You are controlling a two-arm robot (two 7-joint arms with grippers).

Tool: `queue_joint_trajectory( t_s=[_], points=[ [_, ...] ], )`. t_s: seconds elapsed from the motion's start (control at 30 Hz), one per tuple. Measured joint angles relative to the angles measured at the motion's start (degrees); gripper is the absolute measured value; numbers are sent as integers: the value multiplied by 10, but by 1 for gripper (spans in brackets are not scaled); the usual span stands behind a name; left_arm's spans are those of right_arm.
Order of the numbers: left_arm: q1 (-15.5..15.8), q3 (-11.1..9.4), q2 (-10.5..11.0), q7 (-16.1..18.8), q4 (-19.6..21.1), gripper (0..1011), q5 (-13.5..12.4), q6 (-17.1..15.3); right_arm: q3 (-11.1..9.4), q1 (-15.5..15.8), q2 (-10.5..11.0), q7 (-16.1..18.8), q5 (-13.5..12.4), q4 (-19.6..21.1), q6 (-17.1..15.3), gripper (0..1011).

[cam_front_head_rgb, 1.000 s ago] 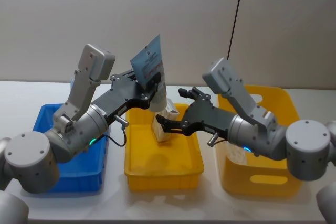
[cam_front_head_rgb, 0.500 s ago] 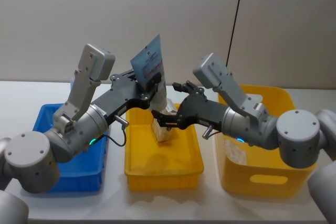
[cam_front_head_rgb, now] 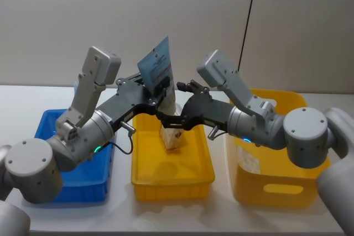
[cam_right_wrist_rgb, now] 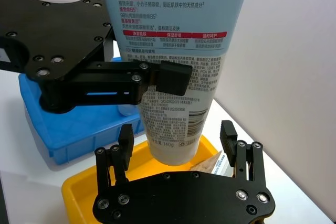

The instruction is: Bimanual collaborative sorting of washing and personal care products

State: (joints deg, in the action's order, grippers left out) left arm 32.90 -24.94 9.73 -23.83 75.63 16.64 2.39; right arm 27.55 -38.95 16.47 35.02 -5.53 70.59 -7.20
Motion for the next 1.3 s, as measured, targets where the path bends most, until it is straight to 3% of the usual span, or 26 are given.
queue_joint_trajectory(
  t_s=[0.2,0.6,0.93,1.07,1.3],
  points=[
    [0,0,0,0,0,280,0,0,4,-11,-6,3,-5,-17,4,982],
    [0,0,0,0,0,280,0,0,9,-25,-14,15,-20,-43,3,646],
    [0,0,0,0,0,280,0,0,13,-31,-17,21,-29,-52,3,582],
    [0,0,0,0,0,363,0,0,16,-32,-18,22,-32,-54,3,539],
    [0,0,0,0,0,621,0,0,17,-32,-18,21,-36,-54,3,439]
  ],
)
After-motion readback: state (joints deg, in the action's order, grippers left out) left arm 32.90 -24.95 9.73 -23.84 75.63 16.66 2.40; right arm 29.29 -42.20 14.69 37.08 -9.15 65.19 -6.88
